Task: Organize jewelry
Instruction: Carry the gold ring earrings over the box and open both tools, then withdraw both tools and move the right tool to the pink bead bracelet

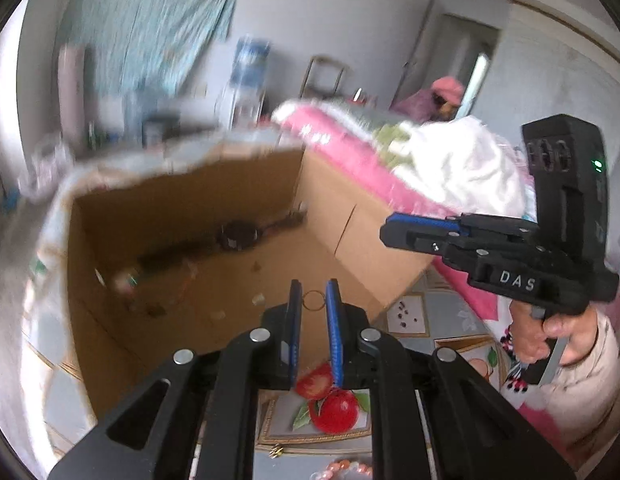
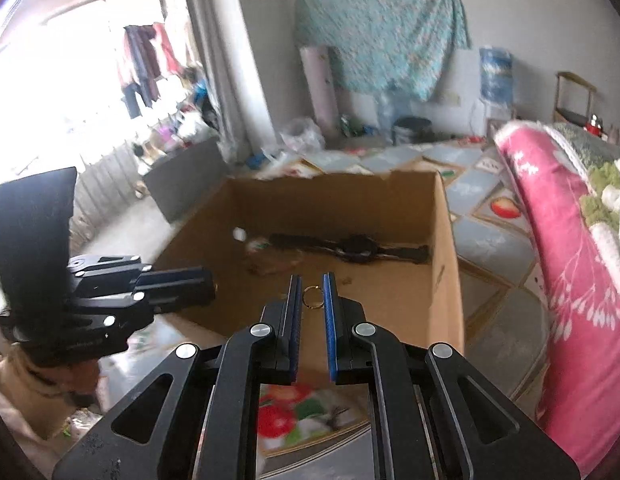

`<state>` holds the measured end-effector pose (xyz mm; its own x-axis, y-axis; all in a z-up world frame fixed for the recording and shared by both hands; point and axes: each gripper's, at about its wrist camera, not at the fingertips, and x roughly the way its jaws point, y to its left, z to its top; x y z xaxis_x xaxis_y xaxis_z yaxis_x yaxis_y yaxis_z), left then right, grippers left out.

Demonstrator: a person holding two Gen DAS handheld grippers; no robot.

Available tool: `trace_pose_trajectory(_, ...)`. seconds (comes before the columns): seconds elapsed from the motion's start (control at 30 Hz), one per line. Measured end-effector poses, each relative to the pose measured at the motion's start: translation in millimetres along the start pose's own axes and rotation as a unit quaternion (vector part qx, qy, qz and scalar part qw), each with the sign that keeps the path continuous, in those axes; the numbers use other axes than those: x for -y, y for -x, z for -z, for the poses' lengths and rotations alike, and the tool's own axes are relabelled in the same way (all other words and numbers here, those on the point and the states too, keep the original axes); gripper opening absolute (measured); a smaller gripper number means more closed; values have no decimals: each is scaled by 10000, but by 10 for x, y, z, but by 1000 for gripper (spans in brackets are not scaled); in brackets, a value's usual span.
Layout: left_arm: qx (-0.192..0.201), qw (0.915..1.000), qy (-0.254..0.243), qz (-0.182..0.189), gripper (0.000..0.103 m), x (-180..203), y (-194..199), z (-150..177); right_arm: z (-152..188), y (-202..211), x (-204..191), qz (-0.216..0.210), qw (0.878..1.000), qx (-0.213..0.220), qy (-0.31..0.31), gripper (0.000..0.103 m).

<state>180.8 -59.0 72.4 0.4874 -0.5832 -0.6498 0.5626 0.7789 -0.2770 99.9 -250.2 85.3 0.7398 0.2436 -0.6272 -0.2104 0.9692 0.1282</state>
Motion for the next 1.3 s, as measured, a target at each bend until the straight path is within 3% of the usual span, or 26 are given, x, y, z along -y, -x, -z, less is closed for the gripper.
trace_pose_trajectory(0.23,-503,9967,554,298,12,-80,-535,-159,-123,-410,301,377,9980,-466,-202,9)
trace_pose_trajectory(0.33,-619,9957,664,205,12,-92,-662,-191,-170,-442,358,447,9977,-454,-237,12)
trace_pose_trajectory(0.47,-783,9898,1104,454,16,-220,-751,-198,-227,-388,418,386,9983,-300,-319,12)
trace_pose_trajectory(0.6,-732,9865,1301,671,27,-283,-730,-207,-241,-307,457,304,9987,-121,-393,13)
trace_pose_trajectory(0.8,-599,9864,1361,698,27,-316,-693,-230,-242,-125,463,295,9983,97,-495,13)
trace_pose_trajectory(1.0,-340,9873,1393,679,27,-367,-522,-241,-193,84,392,264,9980,271,-504,23)
trace_pose_trajectory(1.3,396,9959,675,452,28,-171,256,-98,13,549,174,77,9971,688,-303,31)
